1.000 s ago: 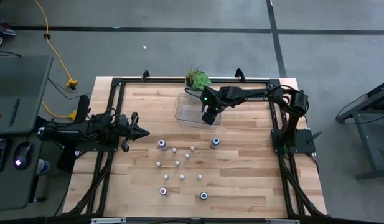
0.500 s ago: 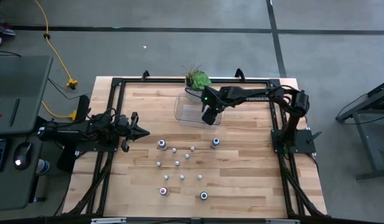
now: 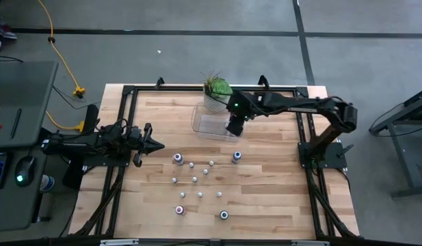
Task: Pick & Place food coloring
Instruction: Put the small black food coloring bottle into the bin
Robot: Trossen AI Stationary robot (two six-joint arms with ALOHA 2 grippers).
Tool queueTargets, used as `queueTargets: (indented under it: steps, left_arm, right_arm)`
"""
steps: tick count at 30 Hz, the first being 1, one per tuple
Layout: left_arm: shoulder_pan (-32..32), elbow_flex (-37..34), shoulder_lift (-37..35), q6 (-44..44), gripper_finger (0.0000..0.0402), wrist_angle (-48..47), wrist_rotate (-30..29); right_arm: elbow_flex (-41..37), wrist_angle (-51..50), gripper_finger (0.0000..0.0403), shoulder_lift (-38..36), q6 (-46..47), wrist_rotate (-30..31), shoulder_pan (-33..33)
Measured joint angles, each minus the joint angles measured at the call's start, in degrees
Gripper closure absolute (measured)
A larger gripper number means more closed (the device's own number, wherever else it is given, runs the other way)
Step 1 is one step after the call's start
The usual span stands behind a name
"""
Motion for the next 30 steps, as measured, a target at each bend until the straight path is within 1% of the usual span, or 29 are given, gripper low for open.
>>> queueTargets:
  steps: [2, 7, 10, 14, 19, 22, 26, 30]
  left_arm:
    - [0.0, 0.02, 0.01, 0.0, 0.0401, 0.01, 0.0]
    - [0.0, 0.01, 0.01, 0.0, 0.0401, 0.01, 0.0]
    - [-0.01, 0.01, 0.01, 0.0, 0.0401, -0.01, 0.0]
    - [0.01, 0.0, -0.01, 0.0, 0.0401, -0.01, 0.0]
    - [0.0, 0.02, 0.0, 0.0, 0.0401, 0.01, 0.0]
    - [-0.01, 0.02, 0.0, 0.0, 0.0401, 0.01, 0.0]
    - [-0.01, 0.02, -0.01, 0.0, 0.0401, -0.01, -0.02]
    - [0.01, 0.02, -0.01, 0.0, 0.0401, -0.01, -0.02]
  right_arm:
    - [0.0, 0.28, 0.0279, -2.21, -3.61, -0.69, 1.22]
    - [0.0, 3.42, 0.0279, -5.89, -10.91, -6.94, 5.5]
    - [0.02, 6.01, 0.0279, -6.23, -13.42, -11.41, 8.3]
    - [0.02, 6.48, 0.0279, -5.83, -16.57, -16.23, 12.16]
    - [0.02, 5.89, 0.0279, -4.08, -20.69, -16.51, 16.5]
    - [0.02, 6.84, 0.0279, -2.09, -21.32, -16.74, 18.22]
    - [0.02, 7.25, 0.0279, 0.96, -22.26, -17.01, 19.3]
    - [0.02, 7.49, 0.0279, 3.91, -23.2, -19.57, 19.24]
